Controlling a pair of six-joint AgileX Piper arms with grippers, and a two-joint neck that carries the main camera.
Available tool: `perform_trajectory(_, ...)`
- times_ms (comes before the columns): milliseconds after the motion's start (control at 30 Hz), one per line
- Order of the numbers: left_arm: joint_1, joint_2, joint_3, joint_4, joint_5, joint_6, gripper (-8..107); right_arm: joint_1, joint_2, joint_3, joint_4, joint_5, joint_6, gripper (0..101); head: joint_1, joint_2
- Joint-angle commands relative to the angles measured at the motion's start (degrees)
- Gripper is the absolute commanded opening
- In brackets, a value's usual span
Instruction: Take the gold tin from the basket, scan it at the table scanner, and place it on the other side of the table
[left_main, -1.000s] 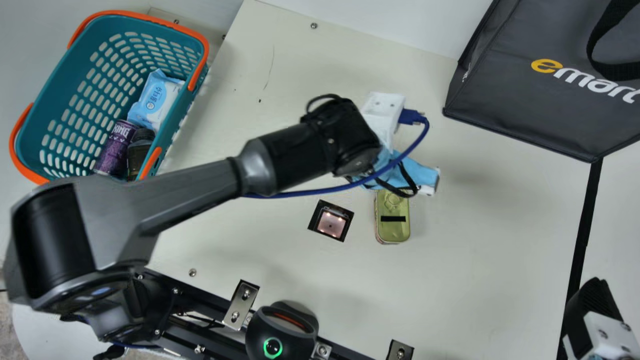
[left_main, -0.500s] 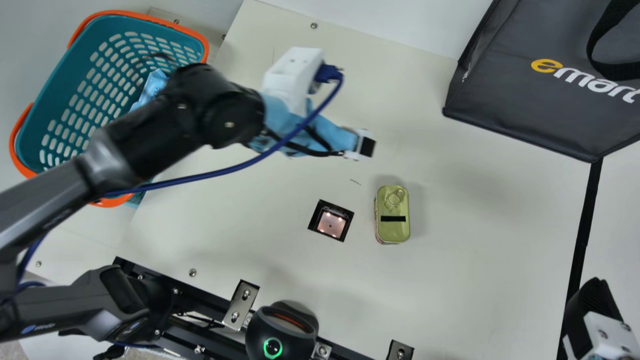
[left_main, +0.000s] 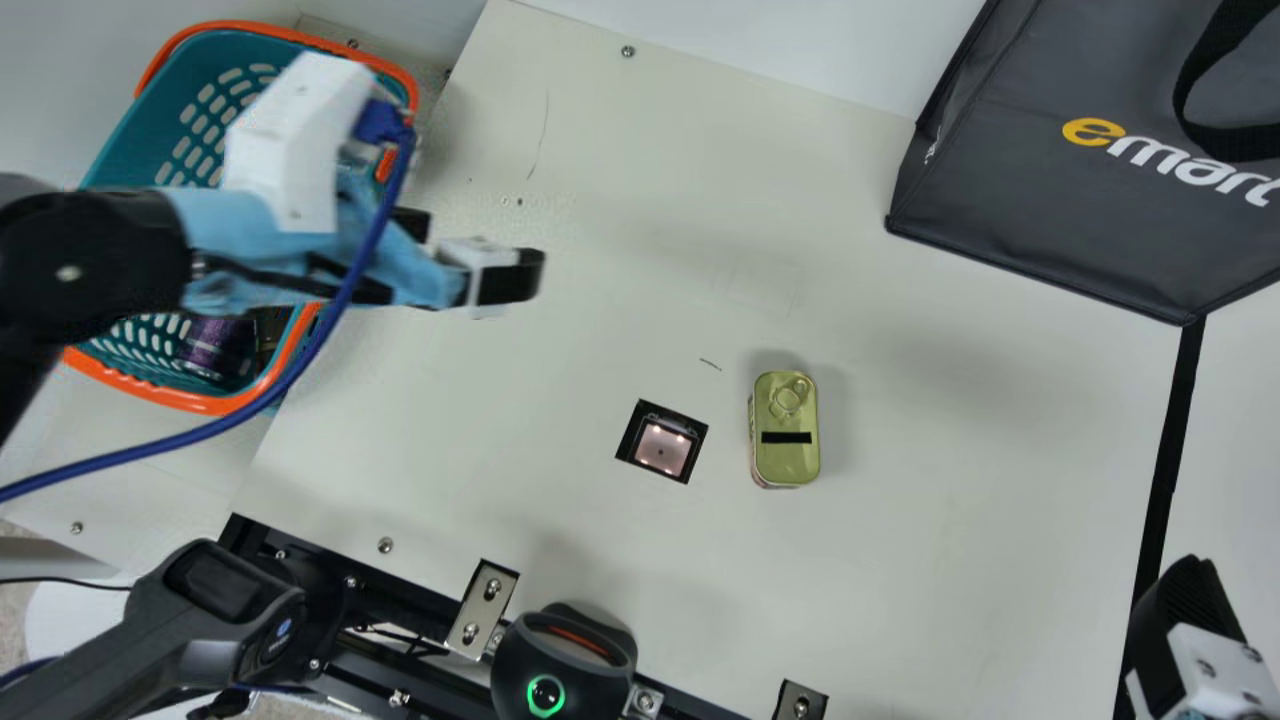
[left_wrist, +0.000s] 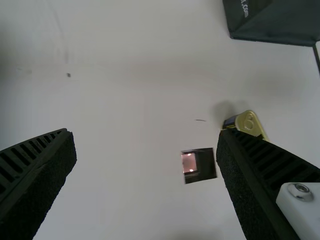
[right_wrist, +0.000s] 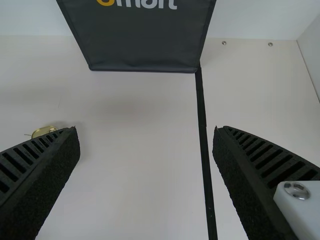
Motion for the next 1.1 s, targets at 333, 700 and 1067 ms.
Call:
perform_trajectory(333,6.2,-5.7,0.3,4.1,1.8,6.2,90,0.0,0.0,0.0,0.0,0.0,0.0,95,-1.6,0.2)
perform_trajectory(700,6.2,-5.7,0.3,4.3,1.8,6.2,90,0.0,0.0,0.0,0.0,0.0,0.0,95,-1.6,-14.5)
perform_trajectory(1067,6.2,-5.7,0.3,4.3,1.8,6.2,90,3.7,2.2,0.4,-0.4,-1.2,-1.1,95,-1.6,-19.8)
